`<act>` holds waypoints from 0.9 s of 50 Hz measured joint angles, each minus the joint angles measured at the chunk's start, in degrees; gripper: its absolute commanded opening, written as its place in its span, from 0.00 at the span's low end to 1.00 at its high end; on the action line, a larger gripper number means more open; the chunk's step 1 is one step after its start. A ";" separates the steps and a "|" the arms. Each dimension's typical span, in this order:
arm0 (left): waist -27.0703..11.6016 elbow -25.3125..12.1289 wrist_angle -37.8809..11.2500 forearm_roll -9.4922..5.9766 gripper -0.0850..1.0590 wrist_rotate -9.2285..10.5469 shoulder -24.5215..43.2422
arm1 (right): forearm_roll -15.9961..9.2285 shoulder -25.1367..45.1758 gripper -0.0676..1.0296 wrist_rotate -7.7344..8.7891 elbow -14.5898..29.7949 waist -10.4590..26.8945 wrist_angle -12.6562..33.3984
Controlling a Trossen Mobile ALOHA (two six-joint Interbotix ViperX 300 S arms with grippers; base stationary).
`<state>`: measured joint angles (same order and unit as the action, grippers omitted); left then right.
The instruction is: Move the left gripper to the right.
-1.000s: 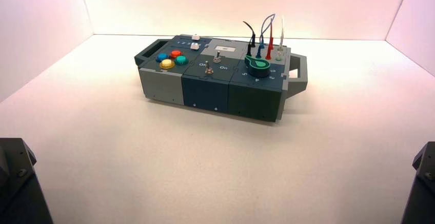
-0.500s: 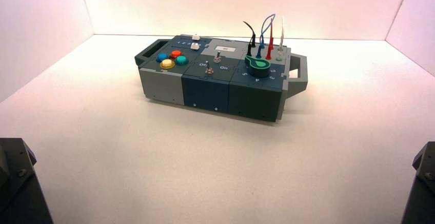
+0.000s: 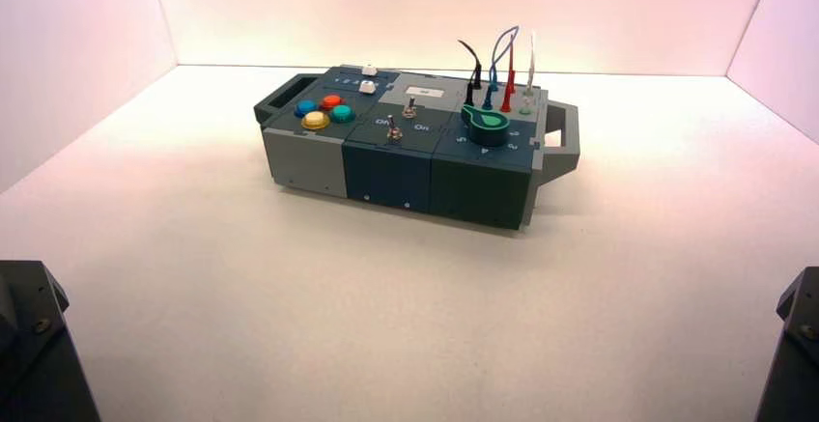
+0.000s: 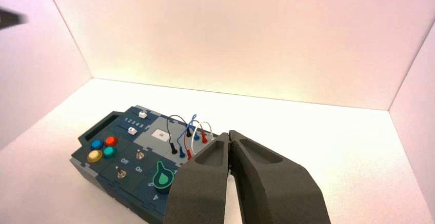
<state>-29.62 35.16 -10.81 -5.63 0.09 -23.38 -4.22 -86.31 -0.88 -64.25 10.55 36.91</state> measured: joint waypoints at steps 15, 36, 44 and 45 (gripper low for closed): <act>-10.55 -15.82 -1.49 0.09 0.05 -0.09 17.93 | 0.18 0.00 0.04 0.00 -0.09 0.00 0.00; -20.92 -28.48 -12.57 0.09 0.05 -0.09 28.65 | 0.18 0.00 0.04 0.09 0.00 0.00 0.00; -20.74 -28.30 -13.10 0.18 0.05 0.62 28.83 | 0.18 0.00 0.04 0.00 -0.09 -0.09 0.00; -20.65 -28.21 -13.10 0.18 0.05 0.70 28.83 | 0.26 0.00 0.04 0.09 -0.09 0.00 0.00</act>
<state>-50.27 6.94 -23.91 -5.45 0.79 5.45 -3.96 -86.31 -0.79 -64.34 10.55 36.91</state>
